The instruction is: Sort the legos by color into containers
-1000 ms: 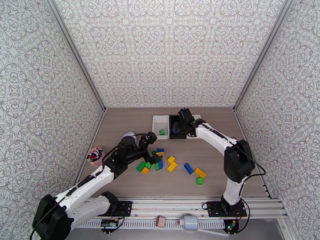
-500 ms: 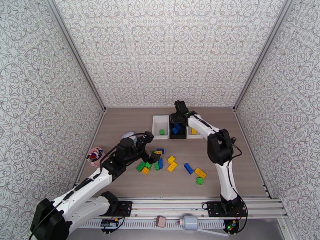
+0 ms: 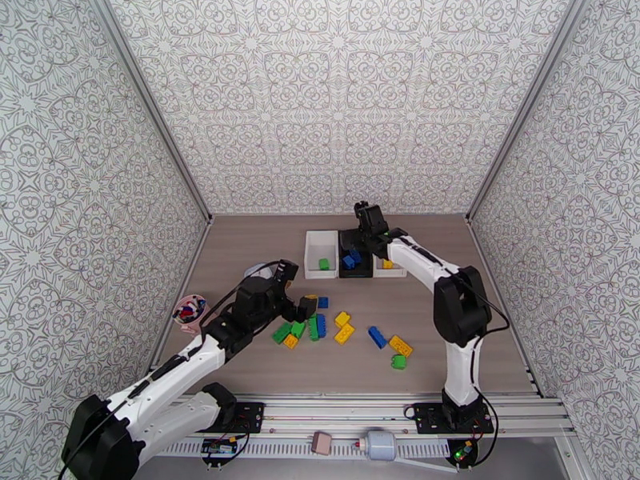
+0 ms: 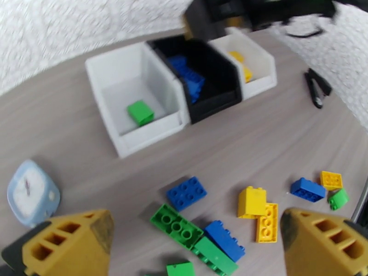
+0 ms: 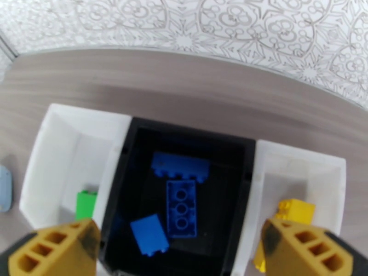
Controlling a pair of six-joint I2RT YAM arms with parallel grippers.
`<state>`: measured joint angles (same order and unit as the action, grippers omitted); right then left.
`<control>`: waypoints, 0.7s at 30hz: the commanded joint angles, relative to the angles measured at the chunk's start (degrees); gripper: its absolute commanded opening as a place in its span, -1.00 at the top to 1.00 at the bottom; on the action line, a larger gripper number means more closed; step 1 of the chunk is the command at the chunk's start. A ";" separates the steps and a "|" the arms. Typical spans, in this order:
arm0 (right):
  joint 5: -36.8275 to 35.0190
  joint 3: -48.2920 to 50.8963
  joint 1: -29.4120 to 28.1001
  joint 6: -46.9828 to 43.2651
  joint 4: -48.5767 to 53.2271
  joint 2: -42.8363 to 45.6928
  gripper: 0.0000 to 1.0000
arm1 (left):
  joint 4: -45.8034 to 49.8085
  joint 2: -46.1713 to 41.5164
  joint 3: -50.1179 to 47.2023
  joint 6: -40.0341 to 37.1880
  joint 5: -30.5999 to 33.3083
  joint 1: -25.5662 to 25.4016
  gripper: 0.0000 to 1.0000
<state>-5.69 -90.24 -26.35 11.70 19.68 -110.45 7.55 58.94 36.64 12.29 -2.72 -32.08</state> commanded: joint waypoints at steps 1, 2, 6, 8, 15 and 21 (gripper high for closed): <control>3.01 5.91 -0.35 -1.46 -5.09 5.84 -0.93 | 11.85 1.33 3.89 11.45 10.19 0.36 -0.99; 3.18 7.59 -0.37 -1.75 -5.66 7.28 -0.93 | 13.97 1.47 4.19 14.58 11.96 0.42 -0.99; 3.06 11.34 -0.45 -2.07 -6.23 10.56 -0.94 | 21.60 2.05 4.43 28.65 15.64 0.70 -0.99; 3.22 12.35 -0.46 -1.88 -6.45 11.29 -0.94 | 22.26 2.49 3.96 33.58 16.05 0.63 -0.99; 4.18 14.63 -0.46 -0.85 -7.20 12.33 -0.96 | 27.17 5.17 4.67 50.38 19.14 0.99 -0.99; 3.77 17.24 -0.45 -1.04 -7.47 13.83 -0.98 | 31.60 9.20 4.67 59.59 15.55 2.44 -0.99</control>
<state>-2.28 -74.59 -26.41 10.59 13.28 -98.91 35.03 66.61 39.90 64.38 13.89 -30.37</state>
